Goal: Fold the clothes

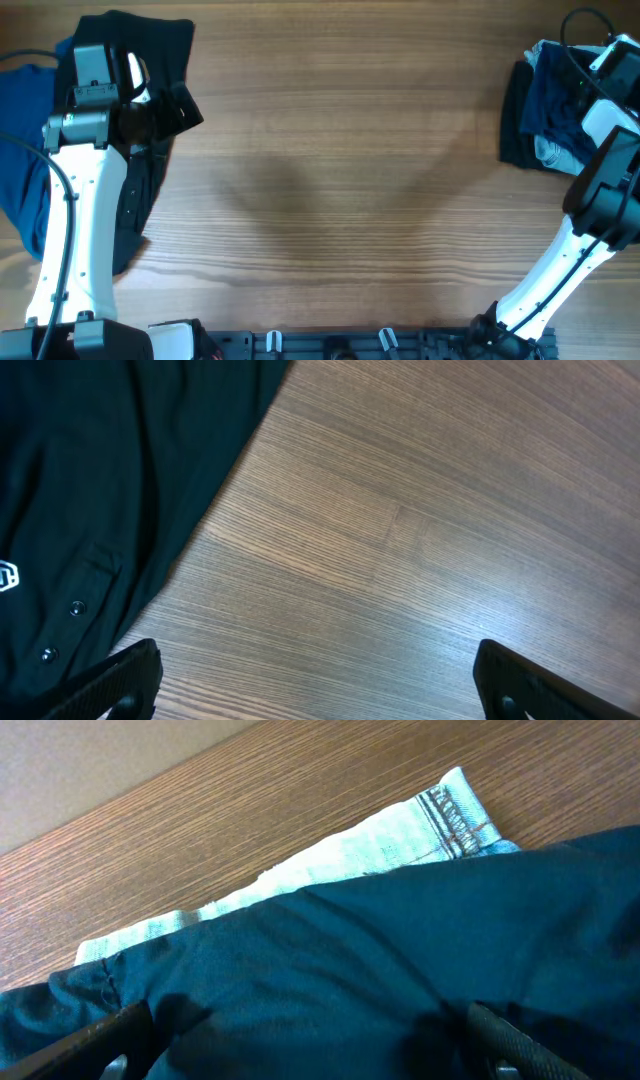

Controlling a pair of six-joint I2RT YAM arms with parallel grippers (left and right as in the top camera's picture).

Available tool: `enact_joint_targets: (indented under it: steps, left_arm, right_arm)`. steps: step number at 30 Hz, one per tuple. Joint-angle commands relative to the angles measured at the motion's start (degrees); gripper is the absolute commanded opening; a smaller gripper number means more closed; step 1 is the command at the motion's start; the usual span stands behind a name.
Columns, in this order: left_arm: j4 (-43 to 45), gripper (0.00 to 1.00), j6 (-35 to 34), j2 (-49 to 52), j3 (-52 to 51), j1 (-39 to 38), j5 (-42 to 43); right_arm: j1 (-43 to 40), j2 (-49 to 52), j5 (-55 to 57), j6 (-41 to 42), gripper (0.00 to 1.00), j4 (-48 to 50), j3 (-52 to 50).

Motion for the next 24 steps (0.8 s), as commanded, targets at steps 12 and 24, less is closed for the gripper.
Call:
enact_joint_targets:
  steps: [12, 24]
  left_arm:
    - [0.98, 1.00, 1.20, 0.33, -0.35, 0.26, -0.57]
    - [0.96, 1.00, 1.18, 0.33, -0.35, 0.26, -0.55]
  right_arm:
    - [0.13, -34.18, -24.15, -4.52, 1.00, -10.23, -2.54]
    - [18.49, -57.90, -29.40, -9.81, 1.00, -45.09, -2.54]
